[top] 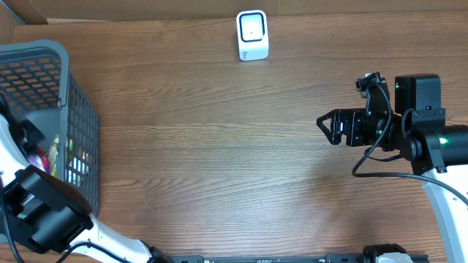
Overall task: Scan the item barcode
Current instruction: 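Grasp the purple Carefree pack with the left gripper and lift it out, then place the purple Carefree pack on the table center and release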
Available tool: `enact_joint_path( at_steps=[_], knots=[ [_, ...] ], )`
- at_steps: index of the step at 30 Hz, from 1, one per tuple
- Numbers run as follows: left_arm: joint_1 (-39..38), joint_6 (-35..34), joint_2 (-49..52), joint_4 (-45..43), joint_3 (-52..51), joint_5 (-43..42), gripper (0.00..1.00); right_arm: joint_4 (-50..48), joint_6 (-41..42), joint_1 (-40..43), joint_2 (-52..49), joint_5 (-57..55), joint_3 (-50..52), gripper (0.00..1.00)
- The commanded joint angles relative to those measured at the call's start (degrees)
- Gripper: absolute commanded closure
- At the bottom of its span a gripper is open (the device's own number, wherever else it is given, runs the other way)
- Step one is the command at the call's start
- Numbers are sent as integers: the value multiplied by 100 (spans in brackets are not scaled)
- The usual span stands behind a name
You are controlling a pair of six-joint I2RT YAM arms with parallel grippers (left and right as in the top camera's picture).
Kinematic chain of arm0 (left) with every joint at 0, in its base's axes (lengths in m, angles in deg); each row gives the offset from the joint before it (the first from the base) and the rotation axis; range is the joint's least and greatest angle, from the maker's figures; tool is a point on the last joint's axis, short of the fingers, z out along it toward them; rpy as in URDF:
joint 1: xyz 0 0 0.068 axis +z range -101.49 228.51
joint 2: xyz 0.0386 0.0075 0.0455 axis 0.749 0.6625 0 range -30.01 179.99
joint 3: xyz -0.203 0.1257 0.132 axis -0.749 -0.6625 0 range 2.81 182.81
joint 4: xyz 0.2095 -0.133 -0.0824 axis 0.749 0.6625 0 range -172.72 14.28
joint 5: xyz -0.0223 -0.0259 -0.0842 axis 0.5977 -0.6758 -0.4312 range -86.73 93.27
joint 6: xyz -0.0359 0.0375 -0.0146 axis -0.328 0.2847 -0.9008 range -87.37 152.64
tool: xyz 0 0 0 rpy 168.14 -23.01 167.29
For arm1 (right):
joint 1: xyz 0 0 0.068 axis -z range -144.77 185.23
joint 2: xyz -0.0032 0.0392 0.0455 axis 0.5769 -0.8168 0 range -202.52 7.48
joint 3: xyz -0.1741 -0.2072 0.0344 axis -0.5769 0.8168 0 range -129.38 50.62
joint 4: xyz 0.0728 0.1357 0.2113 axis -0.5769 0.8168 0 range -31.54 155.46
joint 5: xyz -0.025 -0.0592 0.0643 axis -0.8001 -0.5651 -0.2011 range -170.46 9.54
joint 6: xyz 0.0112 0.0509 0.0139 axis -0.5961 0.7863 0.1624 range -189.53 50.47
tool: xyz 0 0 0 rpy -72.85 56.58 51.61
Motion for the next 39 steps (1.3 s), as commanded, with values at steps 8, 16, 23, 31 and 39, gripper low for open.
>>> enact_joint_path(
  at_steps=[8, 16, 23, 31, 39],
  knots=[
    [-577, -601, -151, 1674, 4207, -2013, 96, -13, 50, -17, 37, 267, -142, 7],
    [-2070, -380, -476, 2068, 5200, -3121, 96, -37, 177, -17, 37, 282, -142, 5],
    [-4225, -686, -332, 2337, 4461, -1976, 96, -107, 326, -17, 37, 323, -142, 5],
    [-5733, -2138, 227, 2015, 2706, -765, 96, -562, 1091, 114, 37, 39, -142, 7],
    [-6642, -2988, 1368, 1274, 1679, -920, 96, -673, 1633, 710, 37, 44, -142, 7]
  ],
)
